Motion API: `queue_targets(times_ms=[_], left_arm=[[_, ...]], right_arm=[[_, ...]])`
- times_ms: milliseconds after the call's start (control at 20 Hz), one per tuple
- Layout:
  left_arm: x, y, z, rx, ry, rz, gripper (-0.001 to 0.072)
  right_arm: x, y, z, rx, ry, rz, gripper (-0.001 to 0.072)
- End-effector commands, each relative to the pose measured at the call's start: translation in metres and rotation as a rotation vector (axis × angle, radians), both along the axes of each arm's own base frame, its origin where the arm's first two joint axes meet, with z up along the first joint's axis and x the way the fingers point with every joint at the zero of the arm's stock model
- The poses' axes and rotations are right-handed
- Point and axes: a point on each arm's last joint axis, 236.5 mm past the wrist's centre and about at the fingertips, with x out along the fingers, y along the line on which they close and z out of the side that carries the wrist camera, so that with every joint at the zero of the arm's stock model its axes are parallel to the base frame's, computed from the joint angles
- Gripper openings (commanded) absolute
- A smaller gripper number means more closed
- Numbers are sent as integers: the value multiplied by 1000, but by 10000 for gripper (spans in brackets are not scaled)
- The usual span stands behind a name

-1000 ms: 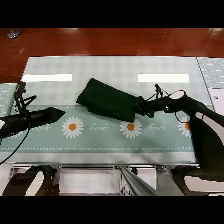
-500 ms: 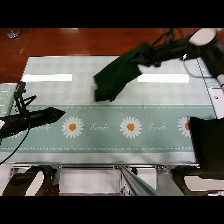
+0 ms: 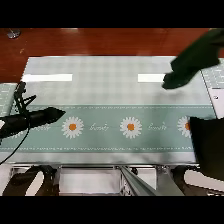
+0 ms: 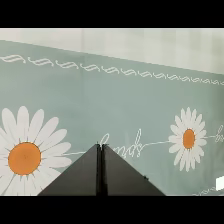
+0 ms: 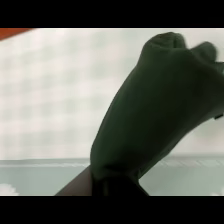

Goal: Fold the shirts.

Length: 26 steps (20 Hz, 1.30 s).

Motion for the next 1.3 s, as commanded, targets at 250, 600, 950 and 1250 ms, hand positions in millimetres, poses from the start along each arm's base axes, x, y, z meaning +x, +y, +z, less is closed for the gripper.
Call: queue_targets(times_ms=[250,600,950,1250], left_arm=[[17,9,6,8,-59,61,26],[27,12,14,5,-110,87,27],[73,29,95,59,-329,128,26],[141,-17,232,60,-492,-82,24]], right_arm=[[-204,-138,-33,-306,292,-535,29],[-360,-165,-97,-460,676,-1043,632],[-141,-177,-9,-166,-122,-743,232],[29,8,35,-47,-424,-23,29]])
